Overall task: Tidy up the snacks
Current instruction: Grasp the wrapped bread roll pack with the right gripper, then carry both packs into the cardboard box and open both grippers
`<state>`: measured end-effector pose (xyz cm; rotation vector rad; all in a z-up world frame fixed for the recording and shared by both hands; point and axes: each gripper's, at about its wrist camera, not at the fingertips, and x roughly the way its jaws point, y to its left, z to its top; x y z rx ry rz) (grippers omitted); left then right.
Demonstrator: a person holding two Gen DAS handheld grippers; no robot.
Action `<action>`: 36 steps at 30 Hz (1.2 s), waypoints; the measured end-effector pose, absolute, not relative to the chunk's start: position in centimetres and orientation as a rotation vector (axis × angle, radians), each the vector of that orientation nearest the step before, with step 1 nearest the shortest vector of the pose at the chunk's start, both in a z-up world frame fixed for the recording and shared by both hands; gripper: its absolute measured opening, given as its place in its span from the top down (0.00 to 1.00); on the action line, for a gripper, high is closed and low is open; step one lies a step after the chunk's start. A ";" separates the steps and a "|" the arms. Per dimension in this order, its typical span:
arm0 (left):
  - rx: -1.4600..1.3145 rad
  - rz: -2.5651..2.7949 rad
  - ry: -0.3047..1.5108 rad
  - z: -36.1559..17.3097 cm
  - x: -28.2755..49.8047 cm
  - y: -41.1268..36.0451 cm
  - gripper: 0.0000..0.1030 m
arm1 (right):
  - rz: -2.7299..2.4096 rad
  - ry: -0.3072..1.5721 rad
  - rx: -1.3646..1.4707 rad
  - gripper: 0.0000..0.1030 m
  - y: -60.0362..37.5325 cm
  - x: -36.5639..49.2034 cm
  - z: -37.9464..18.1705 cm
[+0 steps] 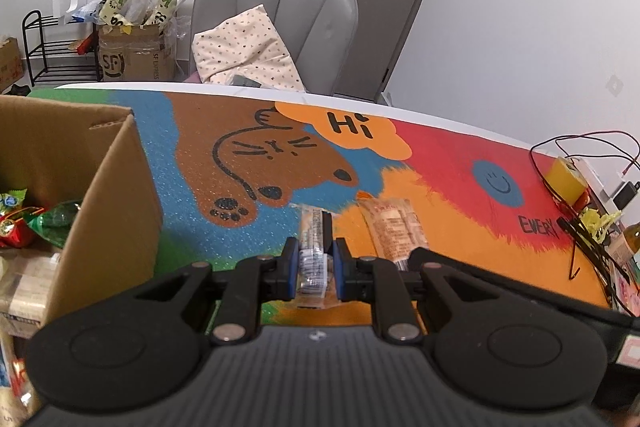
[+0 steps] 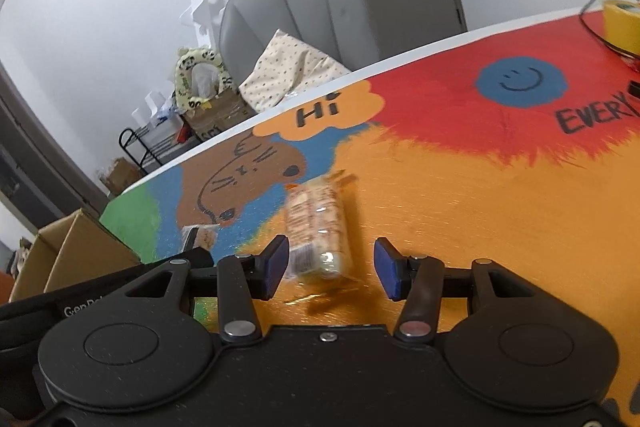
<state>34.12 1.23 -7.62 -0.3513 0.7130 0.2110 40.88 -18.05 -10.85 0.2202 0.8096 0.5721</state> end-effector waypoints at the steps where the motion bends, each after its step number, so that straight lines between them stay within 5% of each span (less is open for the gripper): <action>1: -0.355 0.216 0.714 -7.7 34.1 1.4 0.84 | 0.577 0.813 0.207 0.52 -17.6 40.9 -11.0; 5: -0.368 0.210 0.740 -8.6 34.3 1.7 0.84 | 0.565 0.799 0.122 0.53 -15.9 40.7 -11.3; 8: -0.363 0.208 0.754 -9.1 34.3 1.5 0.84 | 0.532 0.795 0.064 0.68 -15.7 40.5 -11.2; 36: -0.332 0.165 0.677 -4.1 28.0 0.3 0.84 | 0.497 0.689 0.169 0.69 -20.6 33.4 -6.4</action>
